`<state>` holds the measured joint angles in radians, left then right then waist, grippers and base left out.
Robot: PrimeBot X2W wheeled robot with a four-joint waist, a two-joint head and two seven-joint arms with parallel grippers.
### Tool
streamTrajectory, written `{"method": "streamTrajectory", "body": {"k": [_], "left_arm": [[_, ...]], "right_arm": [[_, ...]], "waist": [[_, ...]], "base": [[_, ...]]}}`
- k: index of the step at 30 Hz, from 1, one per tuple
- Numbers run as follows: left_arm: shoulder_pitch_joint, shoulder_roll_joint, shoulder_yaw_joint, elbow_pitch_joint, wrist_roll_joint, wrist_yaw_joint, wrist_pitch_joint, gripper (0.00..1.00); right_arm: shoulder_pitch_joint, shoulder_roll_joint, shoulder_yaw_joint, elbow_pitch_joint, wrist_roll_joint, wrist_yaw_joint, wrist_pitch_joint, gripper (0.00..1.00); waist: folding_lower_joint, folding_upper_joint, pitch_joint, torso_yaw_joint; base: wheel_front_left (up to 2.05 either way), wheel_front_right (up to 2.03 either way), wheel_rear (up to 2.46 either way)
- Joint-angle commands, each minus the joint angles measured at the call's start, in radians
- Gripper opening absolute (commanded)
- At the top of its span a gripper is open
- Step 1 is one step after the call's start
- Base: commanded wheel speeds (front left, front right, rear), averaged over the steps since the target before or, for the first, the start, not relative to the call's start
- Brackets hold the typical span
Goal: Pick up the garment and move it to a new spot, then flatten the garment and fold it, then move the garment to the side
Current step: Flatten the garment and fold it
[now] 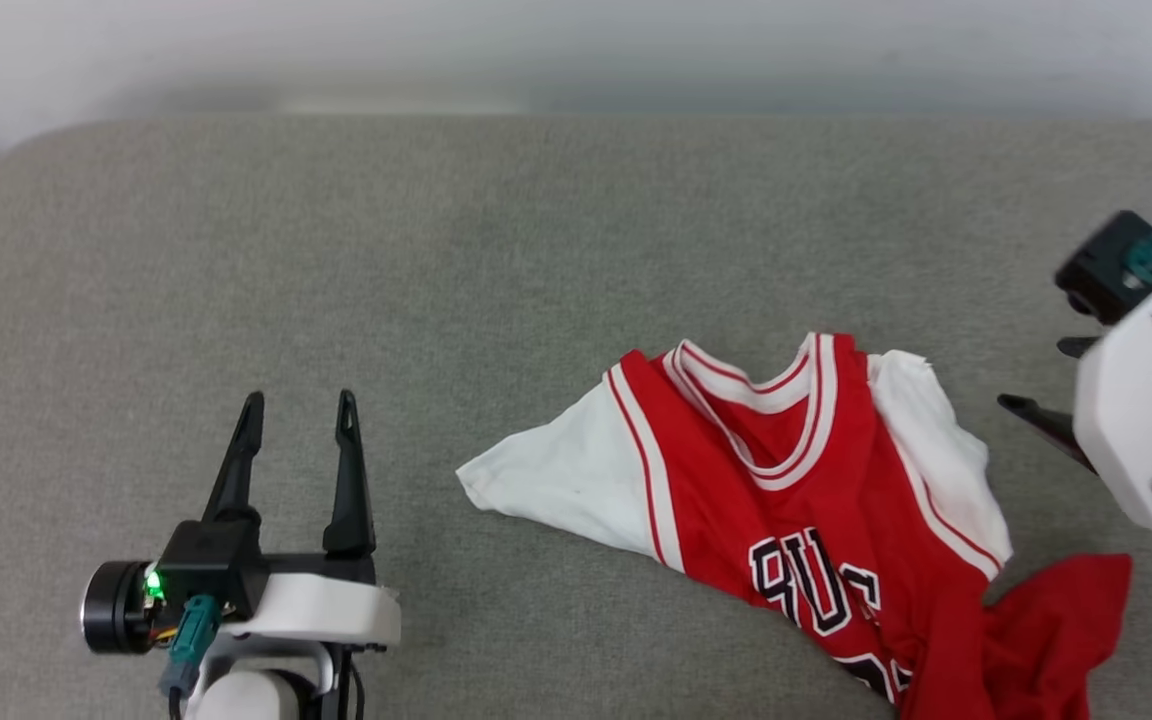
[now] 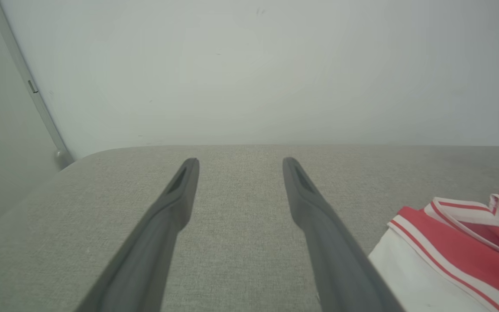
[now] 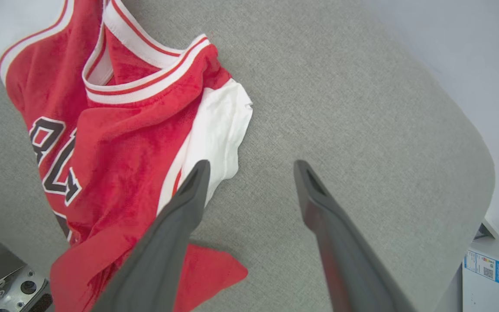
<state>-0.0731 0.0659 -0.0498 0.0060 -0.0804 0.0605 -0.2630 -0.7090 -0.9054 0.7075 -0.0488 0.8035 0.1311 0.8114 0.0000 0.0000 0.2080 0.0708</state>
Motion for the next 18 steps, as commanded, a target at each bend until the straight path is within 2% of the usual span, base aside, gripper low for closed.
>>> {"method": "streamTrajectory", "body": {"k": [1,6,11,18], "left_arm": [[-0.02,-0.003,-0.003,-0.004,0.004,-0.004,-0.003,1.0],[-0.06,-0.009,-0.023,-0.011,0.001,-0.005,-0.003,1.0],[-0.093,-0.013,-0.027,-0.013,-0.005,-0.002,-0.003,1.0],[-0.118,-0.015,-0.022,-0.004,-0.006,-0.001,-0.003,1.0]], "right_arm": [[-0.029,0.025,0.02,0.029,-0.011,-0.001,0.022,1.0],[-0.106,0.106,0.104,0.185,-0.036,-0.001,0.067,1.0],[-0.106,0.158,0.194,0.314,-0.024,-0.001,0.032,1.0],[-0.043,0.203,0.368,0.393,0.029,0.003,-0.023,1.0]], "waist": [[0.0,0.0,0.041,0.025],[0.0,0.0,0.107,0.051],[0.0,0.0,0.156,0.066],[0.0,0.0,0.174,0.06]], "base": [[0.0,0.0,0.0],[0.0,0.0,0.0],[0.0,0.0,0.0],[0.0,0.0,0.0]]}}
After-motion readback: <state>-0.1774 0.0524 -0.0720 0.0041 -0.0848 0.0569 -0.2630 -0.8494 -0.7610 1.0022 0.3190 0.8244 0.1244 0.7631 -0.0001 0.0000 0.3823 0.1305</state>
